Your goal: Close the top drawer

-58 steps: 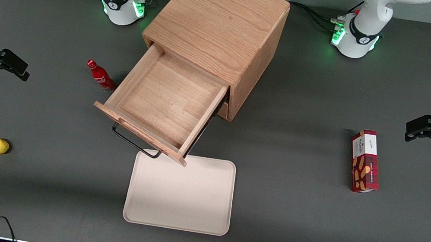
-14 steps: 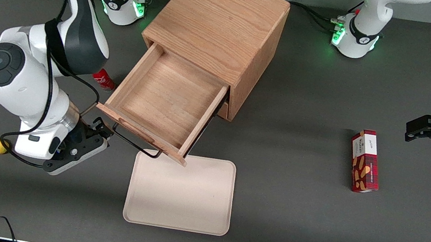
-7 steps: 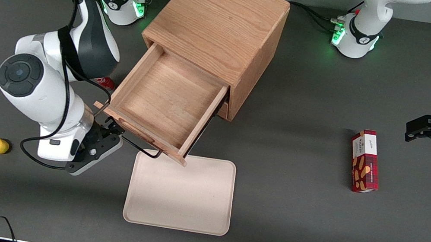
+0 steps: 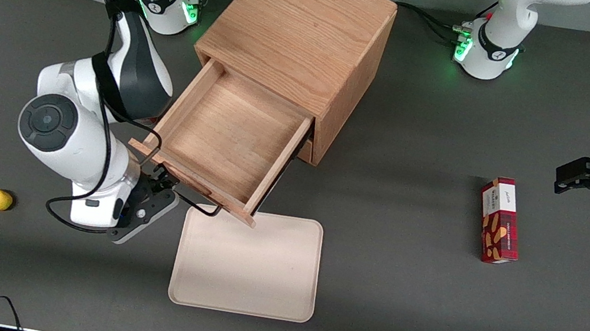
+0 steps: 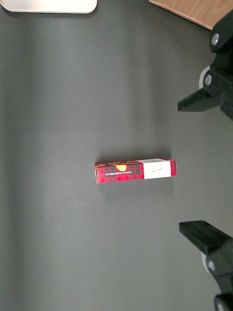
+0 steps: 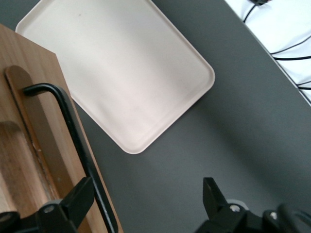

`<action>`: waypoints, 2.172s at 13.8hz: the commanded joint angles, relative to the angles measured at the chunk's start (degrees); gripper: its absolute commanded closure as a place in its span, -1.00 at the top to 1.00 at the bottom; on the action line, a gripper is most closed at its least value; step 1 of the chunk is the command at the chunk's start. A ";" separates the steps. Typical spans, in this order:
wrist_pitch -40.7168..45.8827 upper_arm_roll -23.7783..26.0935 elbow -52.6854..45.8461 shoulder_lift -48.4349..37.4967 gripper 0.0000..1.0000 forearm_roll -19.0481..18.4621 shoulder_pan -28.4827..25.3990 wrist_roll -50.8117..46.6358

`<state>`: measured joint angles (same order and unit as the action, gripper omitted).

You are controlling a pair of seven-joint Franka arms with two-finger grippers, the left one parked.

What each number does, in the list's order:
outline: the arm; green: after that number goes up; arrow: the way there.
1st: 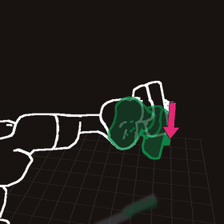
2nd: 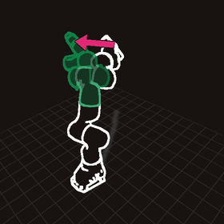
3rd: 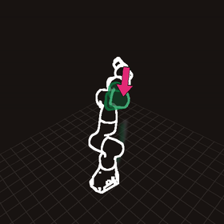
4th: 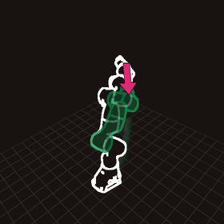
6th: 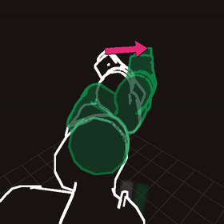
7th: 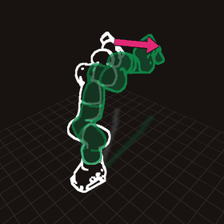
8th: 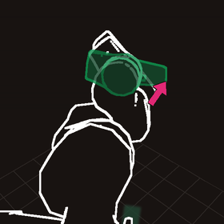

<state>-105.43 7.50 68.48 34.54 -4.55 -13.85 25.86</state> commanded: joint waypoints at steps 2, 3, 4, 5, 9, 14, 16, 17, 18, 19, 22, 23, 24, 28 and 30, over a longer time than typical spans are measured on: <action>0.32 0.76 -0.01 0.70 1.00 0.95 0.14 1.39; 0.32 0.76 -0.01 0.88 1.00 0.95 0.22 1.48; 0.23 0.76 -0.01 1.14 1.00 0.95 0.22 1.48; 0.14 0.76 -0.01 1.23 1.00 1.04 0.22 1.48; 0.14 0.76 0.34 1.85 1.00 1.73 0.13 1.39; 0.23 0.76 1.13 2.11 1.00 2.62 0.05 0.86; 0.40 0.76 0.87 1.41 1.00 2.62 0.31 1.21; 0.49 0.76 0.87 0.97 1.00 2.53 0.31 1.30; 1.45 0.76 0.69 0.88 1.00 2.53 0.31 1.30; 2.24 0.76 0.34 0.88 1.00 2.62 0.48 1.30; 2.52 0.76 0.43 0.62 1.00 2.62 0.49 1.39; 2.52 0.76 0.60 0.62 1.00 2.62 0.49 1.48; 2.52 0.76 0.95 0.71 1.00 2.62 0.40 1.13; 2.52 1.29 1.30 1.14 1.00 2.79 0.40 0.77; 2.52 1.29 1.48 1.15 1.00 3.06 0.40 0.60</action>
<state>-103.32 8.41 69.30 36.17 -2.76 -13.73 25.86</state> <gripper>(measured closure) 0.000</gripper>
